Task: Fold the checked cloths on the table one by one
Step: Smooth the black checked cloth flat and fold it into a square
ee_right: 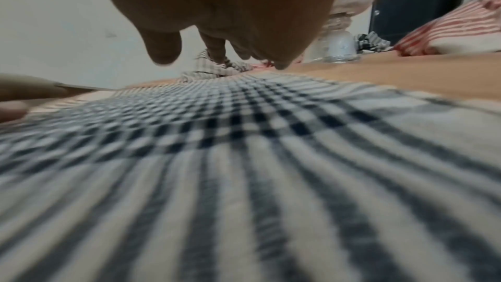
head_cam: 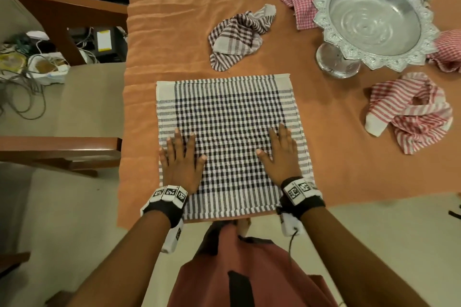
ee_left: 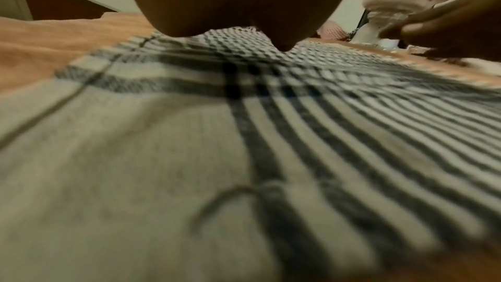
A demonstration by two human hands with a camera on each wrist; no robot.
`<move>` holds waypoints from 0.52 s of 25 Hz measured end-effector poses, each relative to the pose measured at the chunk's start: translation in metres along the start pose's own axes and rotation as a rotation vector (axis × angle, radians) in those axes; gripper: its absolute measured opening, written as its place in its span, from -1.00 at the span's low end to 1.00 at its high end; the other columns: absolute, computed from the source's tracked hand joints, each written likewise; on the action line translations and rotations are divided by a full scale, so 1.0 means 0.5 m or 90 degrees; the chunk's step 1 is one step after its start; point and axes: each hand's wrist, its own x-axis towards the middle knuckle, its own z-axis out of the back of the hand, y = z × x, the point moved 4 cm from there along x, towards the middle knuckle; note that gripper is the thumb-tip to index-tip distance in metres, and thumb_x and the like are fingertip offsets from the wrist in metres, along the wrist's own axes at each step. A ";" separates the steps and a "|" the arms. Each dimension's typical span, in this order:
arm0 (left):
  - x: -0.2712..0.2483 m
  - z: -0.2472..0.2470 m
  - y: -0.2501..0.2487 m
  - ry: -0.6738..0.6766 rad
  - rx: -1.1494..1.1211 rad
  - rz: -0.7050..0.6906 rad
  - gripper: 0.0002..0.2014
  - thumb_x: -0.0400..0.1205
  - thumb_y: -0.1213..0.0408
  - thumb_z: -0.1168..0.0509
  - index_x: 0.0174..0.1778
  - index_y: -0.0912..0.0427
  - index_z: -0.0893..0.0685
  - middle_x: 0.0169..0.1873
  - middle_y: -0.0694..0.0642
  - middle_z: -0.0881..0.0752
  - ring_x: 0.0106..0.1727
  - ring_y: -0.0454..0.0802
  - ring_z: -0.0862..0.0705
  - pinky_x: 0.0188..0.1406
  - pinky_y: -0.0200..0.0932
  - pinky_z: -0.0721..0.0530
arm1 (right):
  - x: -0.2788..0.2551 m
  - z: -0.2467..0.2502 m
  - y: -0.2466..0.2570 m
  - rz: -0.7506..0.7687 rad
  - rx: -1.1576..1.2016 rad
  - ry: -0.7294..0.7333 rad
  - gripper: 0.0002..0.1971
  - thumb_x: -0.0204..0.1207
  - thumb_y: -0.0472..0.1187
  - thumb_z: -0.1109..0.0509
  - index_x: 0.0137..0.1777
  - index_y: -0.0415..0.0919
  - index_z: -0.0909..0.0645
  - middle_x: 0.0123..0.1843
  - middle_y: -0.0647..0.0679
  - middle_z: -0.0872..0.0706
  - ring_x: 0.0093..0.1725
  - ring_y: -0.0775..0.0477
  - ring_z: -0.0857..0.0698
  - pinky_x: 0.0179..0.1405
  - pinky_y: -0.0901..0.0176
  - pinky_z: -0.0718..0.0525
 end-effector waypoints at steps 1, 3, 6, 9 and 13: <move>-0.019 -0.007 -0.018 -0.029 -0.020 -0.015 -0.34 0.72 -0.20 0.16 0.66 -0.08 0.28 0.60 0.09 0.45 0.64 0.16 0.42 0.57 0.19 0.41 | -0.020 -0.009 0.038 0.050 0.012 -0.023 -0.22 0.58 0.32 0.09 0.70 -0.09 0.05 0.72 -0.10 0.25 0.68 -0.13 0.30 0.63 -0.08 0.32; -0.064 -0.033 -0.054 -0.057 -0.033 -0.045 -0.33 0.66 -0.25 0.25 0.61 -0.09 0.34 0.59 0.05 0.46 0.63 0.12 0.43 0.56 0.16 0.45 | -0.063 -0.053 0.119 0.145 0.007 -0.009 -0.24 0.58 0.32 0.18 0.70 -0.09 0.03 0.72 -0.08 0.22 0.69 -0.10 0.29 0.62 -0.06 0.36; -0.108 -0.108 -0.063 -0.025 0.015 -0.044 -0.16 0.60 -0.27 0.06 0.57 -0.09 0.48 0.59 0.07 0.47 0.63 0.12 0.43 0.56 0.13 0.49 | -0.104 -0.138 0.174 0.178 -0.039 0.053 -0.26 0.59 0.30 0.22 0.70 -0.08 0.03 0.73 -0.07 0.13 0.70 -0.08 0.22 0.64 -0.15 0.32; -0.124 -0.143 -0.050 -0.057 0.091 -0.072 -0.11 0.57 -0.18 -0.13 0.64 0.00 0.29 0.67 0.15 0.13 0.68 0.19 0.15 0.61 0.21 0.21 | -0.117 -0.178 0.144 0.174 -0.116 0.049 -0.26 0.61 0.31 0.21 0.70 -0.09 0.01 0.73 -0.05 0.04 0.71 -0.06 0.15 0.64 -0.13 0.31; -0.126 -0.125 -0.043 -0.075 0.085 -0.042 -0.33 0.64 -0.21 0.17 0.67 -0.02 -0.01 0.68 0.11 0.01 0.69 0.19 0.04 0.62 0.21 0.17 | -0.115 -0.163 0.094 0.157 -0.153 0.020 -0.18 0.56 0.40 0.37 0.69 -0.09 -0.02 0.72 -0.03 0.02 0.70 -0.10 0.11 0.63 -0.16 0.23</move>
